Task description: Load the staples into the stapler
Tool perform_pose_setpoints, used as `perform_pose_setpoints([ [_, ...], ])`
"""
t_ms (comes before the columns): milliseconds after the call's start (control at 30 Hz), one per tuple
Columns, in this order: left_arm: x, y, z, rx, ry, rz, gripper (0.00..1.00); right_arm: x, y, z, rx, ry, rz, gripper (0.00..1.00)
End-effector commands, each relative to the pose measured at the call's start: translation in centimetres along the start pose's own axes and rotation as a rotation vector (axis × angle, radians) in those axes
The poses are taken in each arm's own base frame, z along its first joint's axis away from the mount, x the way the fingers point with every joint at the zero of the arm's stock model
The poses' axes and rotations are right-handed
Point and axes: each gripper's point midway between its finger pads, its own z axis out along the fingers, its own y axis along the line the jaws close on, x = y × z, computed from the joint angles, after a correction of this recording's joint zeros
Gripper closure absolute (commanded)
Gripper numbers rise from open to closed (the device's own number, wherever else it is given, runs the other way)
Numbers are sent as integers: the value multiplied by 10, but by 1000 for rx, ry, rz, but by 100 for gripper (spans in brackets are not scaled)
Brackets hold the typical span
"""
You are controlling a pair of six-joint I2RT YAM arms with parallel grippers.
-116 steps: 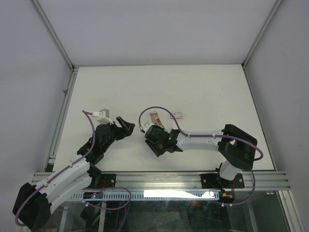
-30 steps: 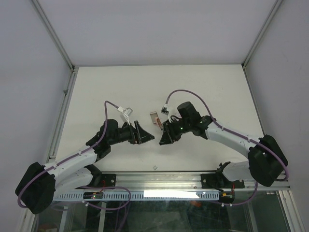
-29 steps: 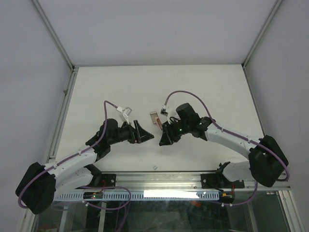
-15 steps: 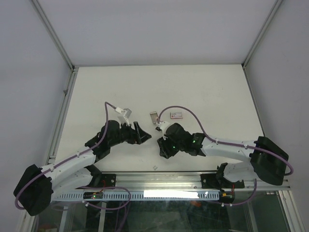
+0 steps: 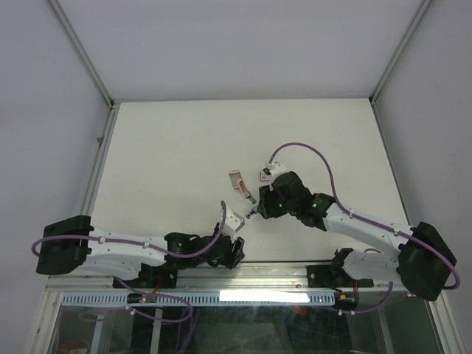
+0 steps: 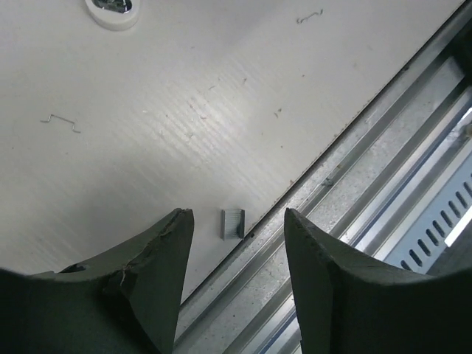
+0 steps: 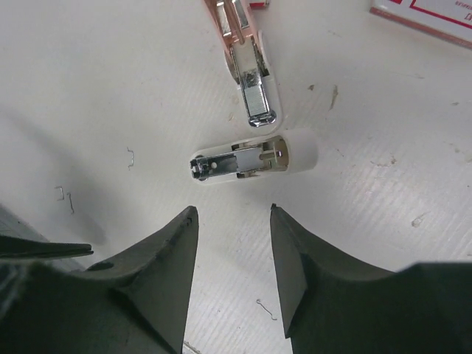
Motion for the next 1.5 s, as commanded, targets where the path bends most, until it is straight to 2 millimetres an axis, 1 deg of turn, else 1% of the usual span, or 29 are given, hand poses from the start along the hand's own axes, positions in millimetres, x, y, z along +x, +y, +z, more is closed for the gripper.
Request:
perform_pose_setpoints([
  [0,-18,3,-1,-111,-79,-28,46,-23,-1,-11,-7,-93,42,53],
  [133,-14,-3,-3,-99,-59,-32,47,-25,-4,-14,-1,-108,52,53],
  [267,-1,-8,-3,-92,-31,1,47,-25,-8,-15,8,-113,58,53],
  [367,4,-11,-1,-93,-18,34,47,-26,-10,-15,13,-118,62,53],
  [500,9,-16,4,-103,-4,80,51,-27,-11,-15,9,-122,66,53],
  [667,14,-14,7,-138,8,112,56,-28,-12,-16,8,-123,69,53],
  [800,18,-13,8,-155,23,130,62,-28,-14,-15,10,-122,71,53],
  [967,25,-11,9,-182,44,164,64,-28,-14,-14,7,-119,73,53],
  [1067,30,-11,10,-193,58,183,71,-28,-15,-14,8,-121,71,53],
  [1133,32,-12,10,-195,66,186,73,-29,-15,-15,10,-123,72,53],
  [1267,34,-11,8,-192,71,169,82,-32,-17,-18,12,-131,73,53],
  [1367,27,-12,4,-187,43,138,85,-36,-15,-21,0,-145,77,53],
  [1467,3,-18,3,-146,-13,72,87,-40,-9,-25,-35,-152,81,53],
])
